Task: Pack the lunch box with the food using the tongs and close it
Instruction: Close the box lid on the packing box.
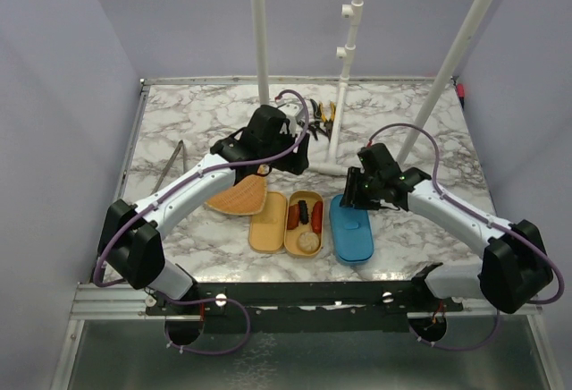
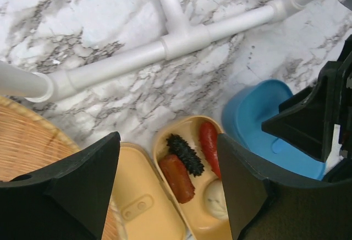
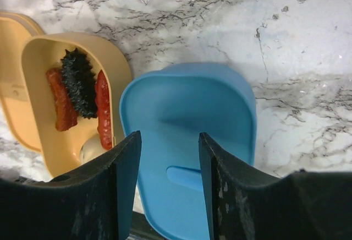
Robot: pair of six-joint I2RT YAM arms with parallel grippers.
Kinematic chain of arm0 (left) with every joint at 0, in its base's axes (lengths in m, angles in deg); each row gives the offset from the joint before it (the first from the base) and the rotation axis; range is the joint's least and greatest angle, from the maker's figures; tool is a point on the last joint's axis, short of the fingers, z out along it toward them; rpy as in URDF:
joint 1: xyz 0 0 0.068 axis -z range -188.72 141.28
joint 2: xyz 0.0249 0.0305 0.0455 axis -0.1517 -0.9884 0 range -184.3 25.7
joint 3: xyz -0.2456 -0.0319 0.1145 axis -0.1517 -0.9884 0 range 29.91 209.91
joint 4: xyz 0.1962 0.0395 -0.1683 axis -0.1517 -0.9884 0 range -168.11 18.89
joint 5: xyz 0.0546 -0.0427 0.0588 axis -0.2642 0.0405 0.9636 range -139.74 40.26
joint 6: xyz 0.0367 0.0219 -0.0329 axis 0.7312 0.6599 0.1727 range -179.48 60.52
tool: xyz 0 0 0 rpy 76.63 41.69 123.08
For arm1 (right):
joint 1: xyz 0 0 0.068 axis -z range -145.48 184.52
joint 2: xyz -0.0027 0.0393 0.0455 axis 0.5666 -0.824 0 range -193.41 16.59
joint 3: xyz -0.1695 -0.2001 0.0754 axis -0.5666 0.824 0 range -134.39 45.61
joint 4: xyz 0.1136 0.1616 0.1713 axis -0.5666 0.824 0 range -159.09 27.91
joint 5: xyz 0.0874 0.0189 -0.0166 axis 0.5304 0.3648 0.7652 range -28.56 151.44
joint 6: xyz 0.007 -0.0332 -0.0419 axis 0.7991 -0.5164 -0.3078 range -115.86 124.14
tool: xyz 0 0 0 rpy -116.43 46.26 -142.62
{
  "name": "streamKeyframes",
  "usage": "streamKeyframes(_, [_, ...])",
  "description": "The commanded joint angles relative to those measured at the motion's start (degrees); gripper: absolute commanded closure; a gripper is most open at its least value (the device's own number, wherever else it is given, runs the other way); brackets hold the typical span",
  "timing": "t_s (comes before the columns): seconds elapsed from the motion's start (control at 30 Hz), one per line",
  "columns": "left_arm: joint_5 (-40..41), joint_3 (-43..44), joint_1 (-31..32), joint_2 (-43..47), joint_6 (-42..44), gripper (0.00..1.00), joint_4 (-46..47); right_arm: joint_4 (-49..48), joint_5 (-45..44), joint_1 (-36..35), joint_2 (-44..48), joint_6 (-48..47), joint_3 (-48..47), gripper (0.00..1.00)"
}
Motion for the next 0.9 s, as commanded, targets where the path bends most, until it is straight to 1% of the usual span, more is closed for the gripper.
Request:
streamKeyframes(0.0, [5.1, 0.0, -1.1, 0.3, 6.7, 0.27, -2.7, -0.2, -8.5, -3.4, -5.1, 1.7, -3.2, 0.51])
streamKeyframes(0.13, [5.9, -2.0, -2.2, 0.6, 7.2, 0.27, -1.9, 4.7, -13.7, -5.8, -9.4, 3.3, -4.9, 0.51])
streamKeyframes(0.2, [5.2, -3.4, -2.6, 0.8, 7.0, 0.27, -1.1, 7.6, -14.9, -6.3, -11.3, 4.0, -4.8, 0.51])
streamKeyframes(0.33, [4.1, -4.3, -2.9, 0.1, 7.0, 0.27, -0.7, 8.9, -13.6, -6.5, -12.3, 5.3, -2.5, 0.52])
streamKeyframes(0.57, [3.1, -4.5, -3.1, -0.7, 6.7, 0.27, -0.5, 10.5, -10.8, -7.0, -9.9, 7.4, 0.4, 0.52])
streamKeyframes(0.7, [2.7, -4.7, -3.1, -1.1, 6.7, 0.27, -0.5, 11.6, -11.8, -6.9, -8.4, 7.0, -3.4, 0.52])
streamKeyframes(0.87, [2.9, -5.3, -3.1, -1.3, 6.7, 0.27, -0.3, 13.2, -13.5, -7.0, -8.7, 5.2, -12.7, 0.52])
